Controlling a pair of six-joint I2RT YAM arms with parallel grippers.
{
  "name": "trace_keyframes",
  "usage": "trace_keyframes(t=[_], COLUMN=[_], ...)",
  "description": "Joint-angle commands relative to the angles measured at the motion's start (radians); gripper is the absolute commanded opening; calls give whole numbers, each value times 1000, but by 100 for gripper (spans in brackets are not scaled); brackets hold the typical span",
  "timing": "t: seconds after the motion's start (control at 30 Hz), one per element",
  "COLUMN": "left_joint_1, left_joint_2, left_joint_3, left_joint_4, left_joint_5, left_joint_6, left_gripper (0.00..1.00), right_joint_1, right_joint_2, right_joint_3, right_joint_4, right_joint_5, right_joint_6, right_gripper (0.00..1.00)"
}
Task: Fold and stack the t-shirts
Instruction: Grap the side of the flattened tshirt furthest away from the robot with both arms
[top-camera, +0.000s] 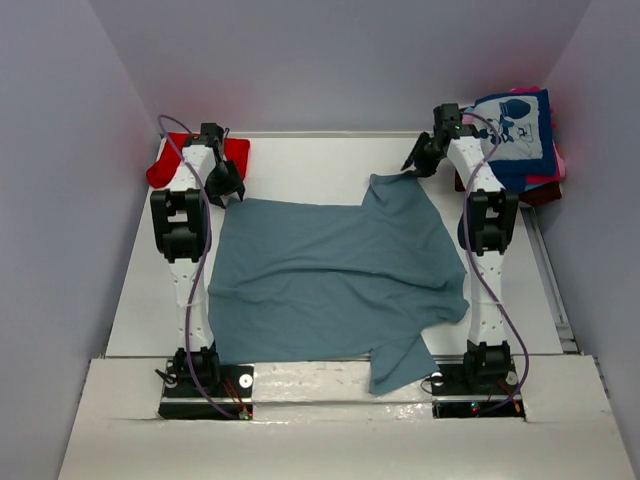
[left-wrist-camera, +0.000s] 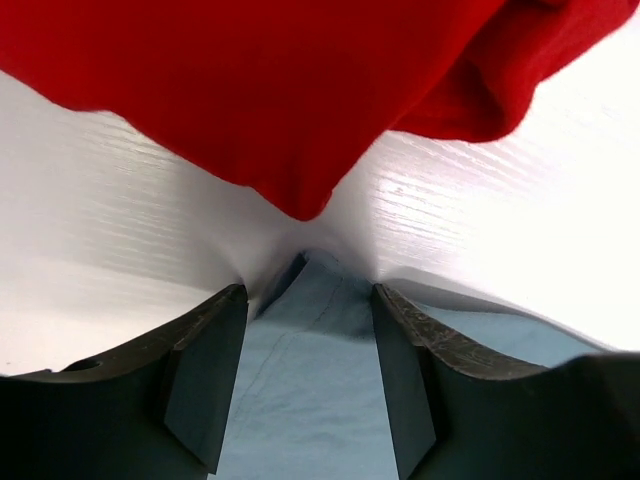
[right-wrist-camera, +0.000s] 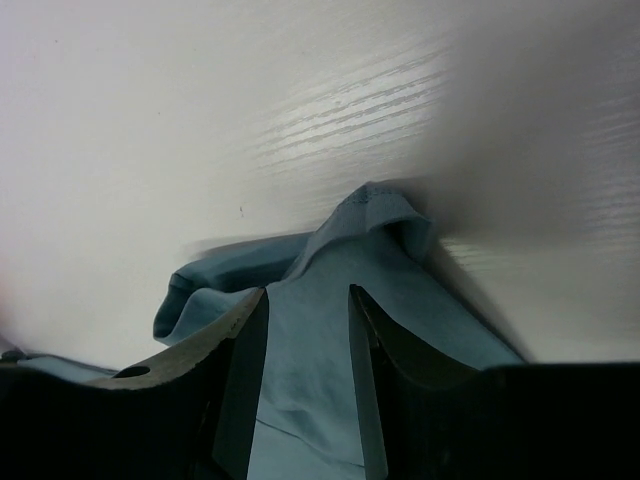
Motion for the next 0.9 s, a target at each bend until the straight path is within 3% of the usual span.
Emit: trace_keyframes(t=[0.0, 0.1, 0.43, 0.57, 0.87], left_joint_1=[-4, -4, -4, -4, -4], left_joint_2=[-52, -56, -78, -81, -106], left_joint_3=[-50, -56, -68, -75, -58], left_joint_4=[-17, -17, -22, -22, -25], left_joint_5=[55, 58, 48, 45, 22], left_joint_6=[-7, -10, -10, -8, -16], left_gripper=[61, 56, 17, 6, 6], right_joint_1=[-2, -2, -2, -2, -2], right_joint_2=[18, 22, 62, 83, 94], right_joint_3=[29, 17, 38, 63, 87], right_joint_4=[42, 45, 66, 62, 57], right_joint_5=[19, 30, 51, 48, 13], right_joint_6=[10, 12, 17, 24, 11], right_gripper=[44, 42, 38, 38, 27])
